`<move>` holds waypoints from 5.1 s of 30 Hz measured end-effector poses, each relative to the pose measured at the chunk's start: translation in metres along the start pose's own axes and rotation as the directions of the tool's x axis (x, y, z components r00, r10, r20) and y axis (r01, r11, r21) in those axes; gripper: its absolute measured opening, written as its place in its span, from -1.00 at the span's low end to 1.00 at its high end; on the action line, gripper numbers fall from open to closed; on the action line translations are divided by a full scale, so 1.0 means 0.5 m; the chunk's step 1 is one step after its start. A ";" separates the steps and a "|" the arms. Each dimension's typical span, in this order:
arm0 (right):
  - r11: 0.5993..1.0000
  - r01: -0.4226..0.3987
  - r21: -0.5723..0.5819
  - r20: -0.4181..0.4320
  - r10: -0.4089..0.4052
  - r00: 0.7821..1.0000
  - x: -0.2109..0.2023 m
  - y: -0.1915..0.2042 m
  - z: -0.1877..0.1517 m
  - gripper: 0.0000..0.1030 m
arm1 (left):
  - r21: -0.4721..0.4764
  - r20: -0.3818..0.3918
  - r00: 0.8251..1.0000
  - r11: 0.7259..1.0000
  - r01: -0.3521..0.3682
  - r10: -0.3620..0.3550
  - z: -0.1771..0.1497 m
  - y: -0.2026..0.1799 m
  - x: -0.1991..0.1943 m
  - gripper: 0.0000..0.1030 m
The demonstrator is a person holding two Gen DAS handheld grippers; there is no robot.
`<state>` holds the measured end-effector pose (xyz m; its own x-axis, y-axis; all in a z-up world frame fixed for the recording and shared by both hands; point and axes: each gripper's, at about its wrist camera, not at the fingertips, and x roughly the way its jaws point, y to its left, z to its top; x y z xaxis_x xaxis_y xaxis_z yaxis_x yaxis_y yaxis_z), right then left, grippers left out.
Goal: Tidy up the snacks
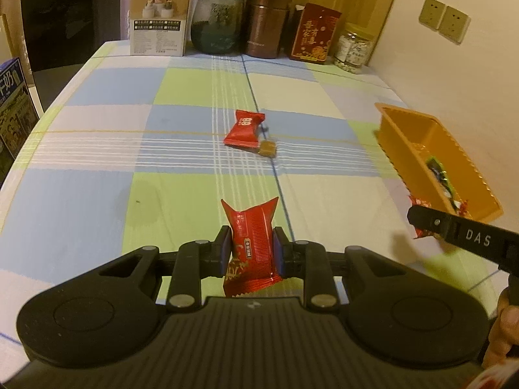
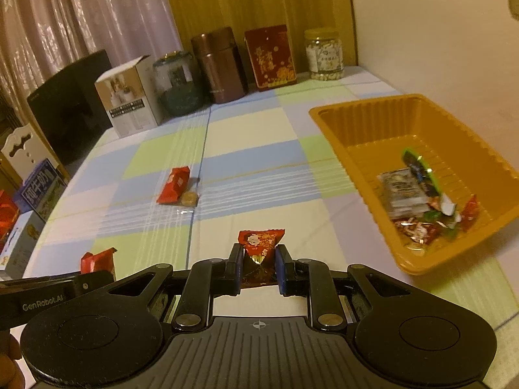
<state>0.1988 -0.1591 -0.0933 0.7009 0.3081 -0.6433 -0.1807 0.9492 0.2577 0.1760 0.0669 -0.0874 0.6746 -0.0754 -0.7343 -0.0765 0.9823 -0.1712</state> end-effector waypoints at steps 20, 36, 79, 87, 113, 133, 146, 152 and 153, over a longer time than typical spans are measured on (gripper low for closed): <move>1.000 -0.015 0.005 0.068 0.015 0.998 -0.132 -0.015 -0.003 -0.60 | 0.036 0.052 0.998 0.999 0.037 -0.039 -0.009 -0.073 -0.109 -0.54; 0.998 0.022 0.058 0.101 -0.028 0.994 -0.179 -0.078 0.003 -0.60 | 0.075 0.052 0.995 0.994 0.083 -0.087 -0.007 -0.139 -0.117 -0.54; 0.948 0.178 0.264 0.083 -0.206 0.975 -0.194 -0.325 0.026 -0.60 | 0.229 -0.023 0.962 0.935 0.269 -0.271 0.042 -0.425 -0.012 -0.54; 0.944 0.185 0.272 0.082 -0.214 0.973 -0.175 -0.353 0.038 -0.60 | 0.238 -0.035 0.958 0.929 0.284 -0.284 0.058 -0.446 0.028 -0.54; 0.944 0.196 0.266 0.087 -0.226 0.970 -0.110 -0.405 0.104 -0.60 | 0.224 -0.091 0.950 0.923 0.312 -0.299 0.115 -0.483 0.163 -0.24; 0.963 0.108 0.245 0.087 -0.133 0.987 -0.079 -0.374 0.123 -0.59 | 0.134 0.016 0.971 0.963 0.235 -0.239 0.109 -0.384 0.098 -0.12; 0.939 0.067 0.336 0.103 -0.107 0.989 -0.109 -0.404 0.117 0.37 | 0.131 0.046 0.982 0.975 0.178 -0.185 0.087 -0.340 0.059 0.16; 0.935 0.102 0.340 0.078 -0.136 0.988 -0.154 -0.385 0.088 0.37 | 0.121 0.050 0.981 0.976 0.179 -0.186 0.071 -0.322 0.018 0.23; 0.936 0.105 0.335 0.078 -0.138 0.987 -0.163 -0.378 0.084 0.37 | 0.119 0.052 0.981 0.976 0.181 -0.188 0.069 -0.319 0.010 0.24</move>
<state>0.2050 -0.3664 -0.0594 0.7706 0.1680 -0.6148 0.1353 0.8995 0.4155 0.2169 -0.0842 -0.0410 0.7142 -0.2494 -0.6540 0.1346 0.9659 -0.2213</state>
